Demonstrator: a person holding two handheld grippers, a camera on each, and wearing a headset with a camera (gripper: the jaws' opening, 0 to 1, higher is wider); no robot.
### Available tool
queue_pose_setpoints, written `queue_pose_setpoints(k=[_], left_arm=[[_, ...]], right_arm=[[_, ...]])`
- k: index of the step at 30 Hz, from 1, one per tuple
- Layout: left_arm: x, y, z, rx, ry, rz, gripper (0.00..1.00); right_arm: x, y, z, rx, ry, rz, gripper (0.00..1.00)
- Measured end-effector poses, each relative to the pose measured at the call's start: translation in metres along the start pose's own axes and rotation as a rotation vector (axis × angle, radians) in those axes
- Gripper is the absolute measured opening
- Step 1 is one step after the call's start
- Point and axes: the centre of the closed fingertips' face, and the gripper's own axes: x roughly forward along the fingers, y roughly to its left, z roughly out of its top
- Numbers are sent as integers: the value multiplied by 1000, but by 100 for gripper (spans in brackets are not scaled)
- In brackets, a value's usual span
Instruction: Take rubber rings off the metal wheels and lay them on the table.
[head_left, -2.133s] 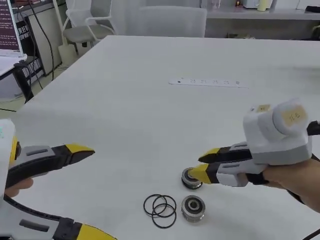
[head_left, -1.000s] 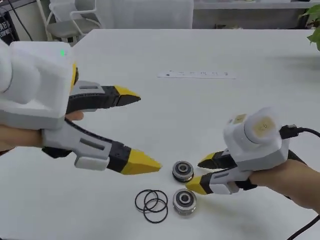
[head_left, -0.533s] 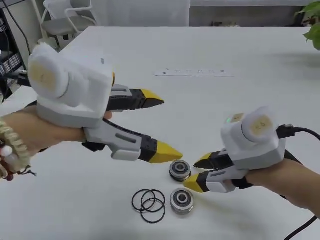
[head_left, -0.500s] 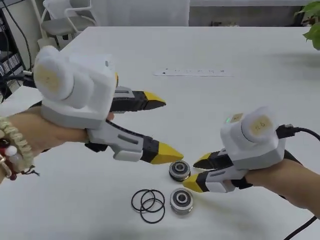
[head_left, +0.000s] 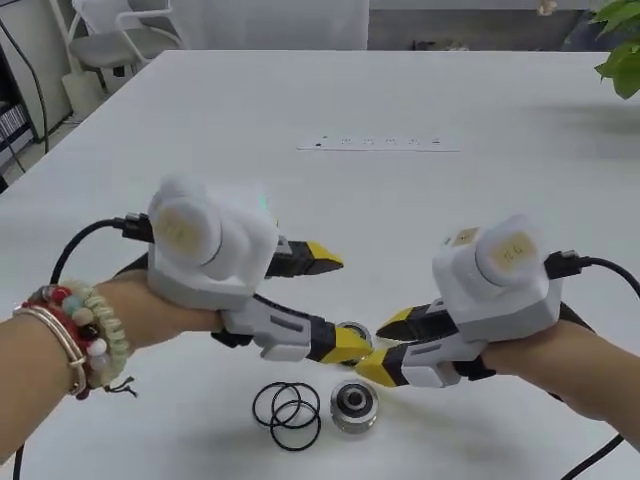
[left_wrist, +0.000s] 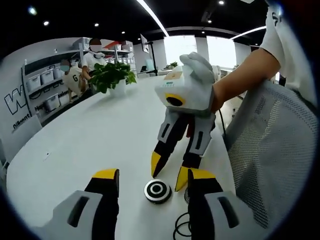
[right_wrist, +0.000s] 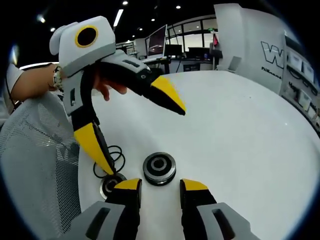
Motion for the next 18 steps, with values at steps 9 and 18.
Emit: queue_pose_setpoints(k=[9, 18], left_arm=[[3, 6, -23, -61, 27, 49, 35], [12, 5, -30, -80, 42, 68, 21]], right_arm=[[1, 1, 0, -4, 1, 3, 28], [1, 1, 1, -4, -1, 4, 27]])
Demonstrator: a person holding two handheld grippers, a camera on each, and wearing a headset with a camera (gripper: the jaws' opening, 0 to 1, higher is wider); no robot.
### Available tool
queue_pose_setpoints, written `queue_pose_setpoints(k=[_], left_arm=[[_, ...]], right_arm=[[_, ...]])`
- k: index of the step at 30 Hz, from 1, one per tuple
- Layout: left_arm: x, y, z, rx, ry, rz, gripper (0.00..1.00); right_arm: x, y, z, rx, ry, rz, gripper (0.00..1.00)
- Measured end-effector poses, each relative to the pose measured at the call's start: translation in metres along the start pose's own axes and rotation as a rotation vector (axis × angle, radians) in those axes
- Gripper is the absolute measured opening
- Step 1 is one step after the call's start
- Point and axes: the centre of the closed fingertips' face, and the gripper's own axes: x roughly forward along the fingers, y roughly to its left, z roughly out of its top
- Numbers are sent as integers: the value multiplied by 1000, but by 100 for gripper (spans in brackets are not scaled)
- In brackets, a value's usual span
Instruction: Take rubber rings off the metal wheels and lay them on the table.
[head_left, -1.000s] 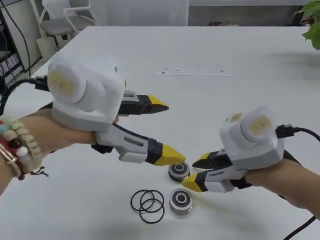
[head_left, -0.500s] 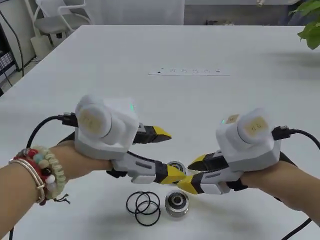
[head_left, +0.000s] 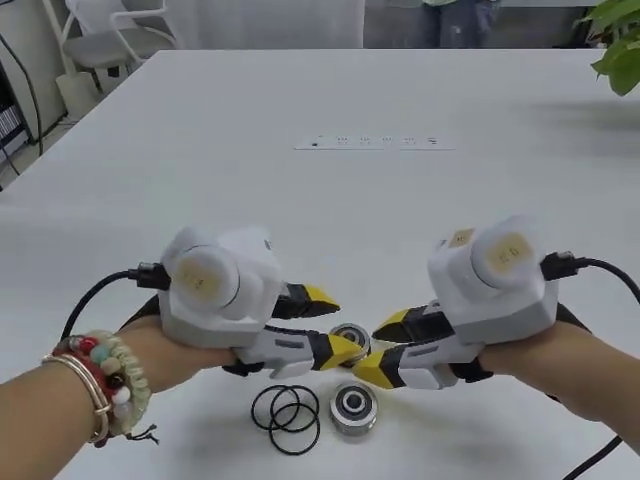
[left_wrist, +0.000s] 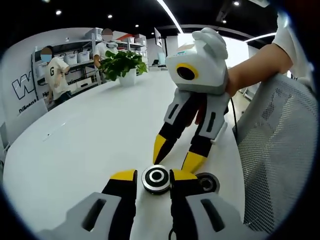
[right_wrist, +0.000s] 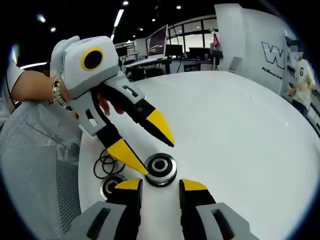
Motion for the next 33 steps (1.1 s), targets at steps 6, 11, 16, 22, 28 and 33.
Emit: queue_pose_setpoints(k=[6, 11, 16, 22, 28, 33], left_arm=[[3, -2, -3, -63, 0, -2, 16], [6, -5, -8, -60, 18, -11, 13], [6, -5, -7, -73, 13, -8, 11], [6, -3, -8, -90, 18, -4, 8], [6, -4, -8, -77, 19, -9, 8], [6, -3, -9, -76, 13, -8, 8]], right_arm=[[2, 3, 0, -12, 8, 7, 26], [1, 3, 1, -14, 4, 8, 26], [2, 2, 1, -17, 4, 7, 25], [2, 2, 0, 15, -4, 17, 23], [1, -1, 0, 35, -9, 12, 17], [-1, -1, -4, 23, 5, 16, 9]])
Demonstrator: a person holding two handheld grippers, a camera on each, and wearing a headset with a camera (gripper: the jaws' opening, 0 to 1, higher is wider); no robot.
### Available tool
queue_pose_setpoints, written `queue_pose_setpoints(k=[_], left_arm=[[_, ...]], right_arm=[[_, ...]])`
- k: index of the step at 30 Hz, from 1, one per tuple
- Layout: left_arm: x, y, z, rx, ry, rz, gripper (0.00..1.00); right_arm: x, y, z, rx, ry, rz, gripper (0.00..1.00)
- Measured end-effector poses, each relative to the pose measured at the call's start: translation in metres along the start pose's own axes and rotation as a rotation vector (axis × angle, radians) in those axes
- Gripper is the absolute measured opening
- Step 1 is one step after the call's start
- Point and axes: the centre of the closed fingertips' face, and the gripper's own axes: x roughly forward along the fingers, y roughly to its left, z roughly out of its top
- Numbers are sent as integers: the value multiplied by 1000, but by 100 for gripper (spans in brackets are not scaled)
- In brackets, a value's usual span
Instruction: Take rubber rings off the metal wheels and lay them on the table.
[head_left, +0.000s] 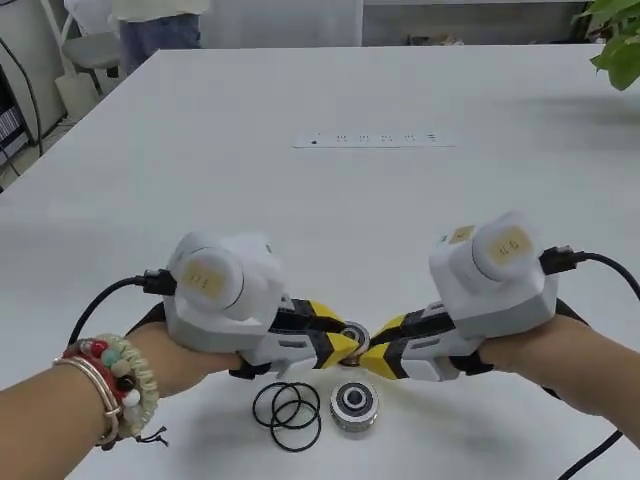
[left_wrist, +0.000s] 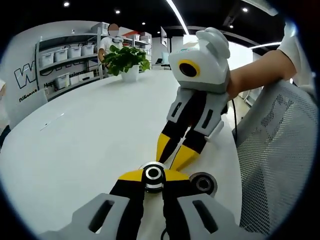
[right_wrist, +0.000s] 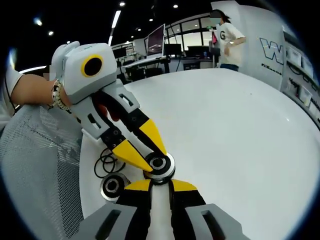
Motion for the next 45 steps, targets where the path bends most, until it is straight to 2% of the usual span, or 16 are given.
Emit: queue_pose_setpoints(k=[2, 9, 14, 21, 23, 25, 29, 31, 33, 45], left_arm=[[-1, 1, 0, -12, -1, -2, 8], [-2, 0, -1, -19, -1, -5, 8], [-1, 0, -1, 7, 3, -5, 8], [-1, -1, 0, 17, 3, -7, 8], [-1, -1, -1, 18, 3, -7, 8], [-2, -1, 0, 22, 3, -7, 8], [-2, -2, 0, 26, 2, -6, 8], [-2, -2, 0, 28, 1, -6, 8], [-2, -2, 0, 34, -2, -5, 8], [-2, -2, 0, 46, -6, -6, 8]], right_arm=[[0, -3, 2, -23, -9, -14, 1], [0, -1, 1, -47, -2, -10, 0], [0, -3, 0, -29, 12, -19, 0], [-3, -6, -1, 77, 17, -20, 0], [-4, -9, 1, 107, 5, -26, 0], [-6, -11, 4, 179, -21, -26, 0], [-9, -11, 6, 264, -44, -15, 0], [-10, -10, 12, 309, -76, 5, 0], [-11, -8, 14, 339, -74, 15, 0], [-11, 0, 19, 343, -74, 22, 0]])
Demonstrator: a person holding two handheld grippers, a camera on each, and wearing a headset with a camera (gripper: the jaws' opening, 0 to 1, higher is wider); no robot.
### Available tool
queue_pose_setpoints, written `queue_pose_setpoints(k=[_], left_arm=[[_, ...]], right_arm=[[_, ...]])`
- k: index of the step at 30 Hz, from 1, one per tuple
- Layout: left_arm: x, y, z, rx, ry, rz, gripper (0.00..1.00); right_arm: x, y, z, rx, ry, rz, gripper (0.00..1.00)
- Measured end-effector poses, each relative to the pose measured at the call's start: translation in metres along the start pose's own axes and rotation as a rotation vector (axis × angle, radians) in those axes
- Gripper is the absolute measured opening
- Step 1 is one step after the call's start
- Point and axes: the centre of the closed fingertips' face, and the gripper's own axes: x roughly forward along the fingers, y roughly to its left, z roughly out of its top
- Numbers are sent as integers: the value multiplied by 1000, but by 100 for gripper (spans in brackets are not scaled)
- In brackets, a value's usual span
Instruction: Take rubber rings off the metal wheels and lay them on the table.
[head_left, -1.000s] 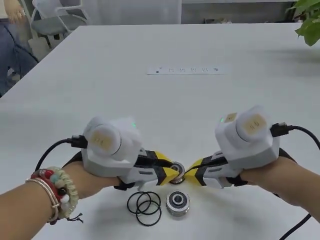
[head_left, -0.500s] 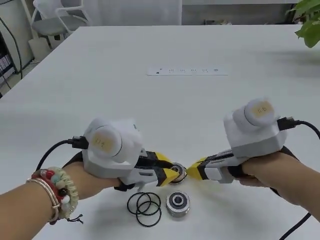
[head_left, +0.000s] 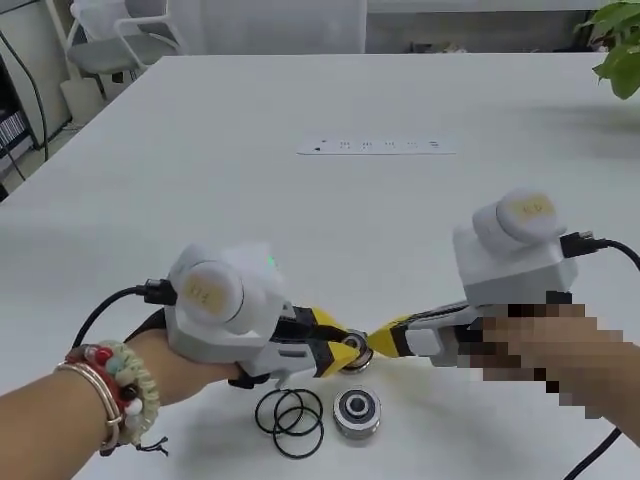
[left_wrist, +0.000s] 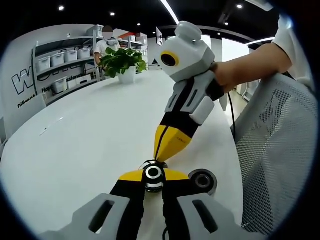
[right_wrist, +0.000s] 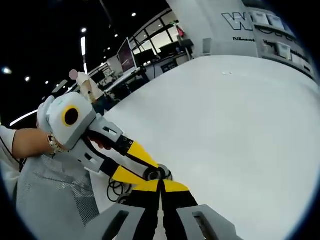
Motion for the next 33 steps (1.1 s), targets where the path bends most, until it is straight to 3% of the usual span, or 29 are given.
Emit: queue_pose_setpoints(k=[8, 9, 13, 19, 22, 27, 33], left_arm=[[0, 0, 0, -3, -2, 1, 8], [0, 0, 0, -4, -1, 3, 8], [0, 0, 0, -6, 0, 8, 8], [-4, 0, 2, 50, 41, -6, 11], [-11, -1, 10, 27, 26, -32, 15], [-27, 0, 21, 36, 19, -47, 28], [-49, 5, 45, 33, -34, -43, 36]], right_arm=[[0, 11, 7, -14, -28, 31, 0], [-1, 21, 12, -19, -54, 79, 0], [-1, 14, 12, -23, -42, 34, 0], [-2, 8, 9, 9, -34, 19, 0], [-2, 10, 11, 7, -34, 18, 0], [-5, 10, 17, 12, -56, 23, 0], [-7, 15, 23, 13, -73, 37, 0]])
